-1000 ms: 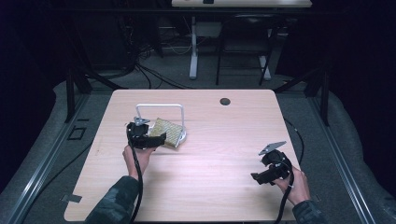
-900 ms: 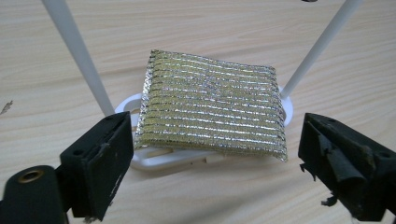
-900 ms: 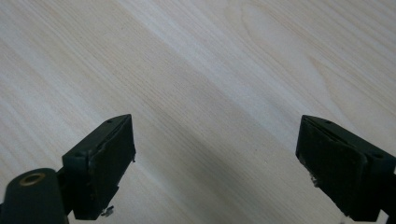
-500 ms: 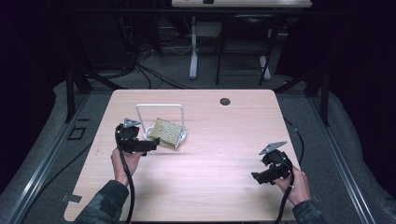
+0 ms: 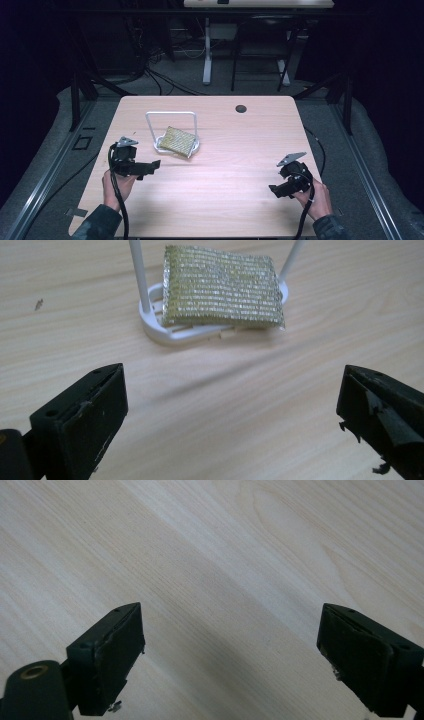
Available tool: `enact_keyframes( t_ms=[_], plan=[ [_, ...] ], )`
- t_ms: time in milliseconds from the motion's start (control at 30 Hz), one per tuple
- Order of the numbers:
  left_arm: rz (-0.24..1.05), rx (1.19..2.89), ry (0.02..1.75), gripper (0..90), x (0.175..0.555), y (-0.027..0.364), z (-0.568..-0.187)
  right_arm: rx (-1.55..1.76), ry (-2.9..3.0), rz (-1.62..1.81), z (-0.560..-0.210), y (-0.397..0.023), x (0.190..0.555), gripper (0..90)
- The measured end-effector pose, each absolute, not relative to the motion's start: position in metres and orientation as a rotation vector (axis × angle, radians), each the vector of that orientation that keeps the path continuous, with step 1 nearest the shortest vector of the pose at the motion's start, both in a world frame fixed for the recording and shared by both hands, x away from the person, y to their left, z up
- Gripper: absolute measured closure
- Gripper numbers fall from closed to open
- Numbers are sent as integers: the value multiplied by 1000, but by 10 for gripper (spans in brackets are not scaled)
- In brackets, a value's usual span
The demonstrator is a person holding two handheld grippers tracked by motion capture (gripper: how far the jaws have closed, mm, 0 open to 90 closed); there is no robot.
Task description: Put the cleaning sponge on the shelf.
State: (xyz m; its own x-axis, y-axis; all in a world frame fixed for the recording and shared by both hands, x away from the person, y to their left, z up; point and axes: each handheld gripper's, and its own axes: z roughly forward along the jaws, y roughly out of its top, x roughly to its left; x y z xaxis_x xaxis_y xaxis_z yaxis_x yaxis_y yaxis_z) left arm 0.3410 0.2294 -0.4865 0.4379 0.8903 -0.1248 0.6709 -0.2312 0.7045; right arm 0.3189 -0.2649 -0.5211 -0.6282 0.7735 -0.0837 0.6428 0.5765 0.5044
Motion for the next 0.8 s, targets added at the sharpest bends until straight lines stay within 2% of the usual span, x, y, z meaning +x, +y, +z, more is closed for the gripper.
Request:
enact_keyframes(
  t_ms=[467, 800],
  plan=[
    [368, 2021, 1340, 0, 295, 260, -504, 1165, 2521, 621, -522, -264, 319, 115],
    [293, 2071, 1370, 0, 283, 273, -524, 1173, 2536, 598, -527, -265, 320, 118]
  ],
)
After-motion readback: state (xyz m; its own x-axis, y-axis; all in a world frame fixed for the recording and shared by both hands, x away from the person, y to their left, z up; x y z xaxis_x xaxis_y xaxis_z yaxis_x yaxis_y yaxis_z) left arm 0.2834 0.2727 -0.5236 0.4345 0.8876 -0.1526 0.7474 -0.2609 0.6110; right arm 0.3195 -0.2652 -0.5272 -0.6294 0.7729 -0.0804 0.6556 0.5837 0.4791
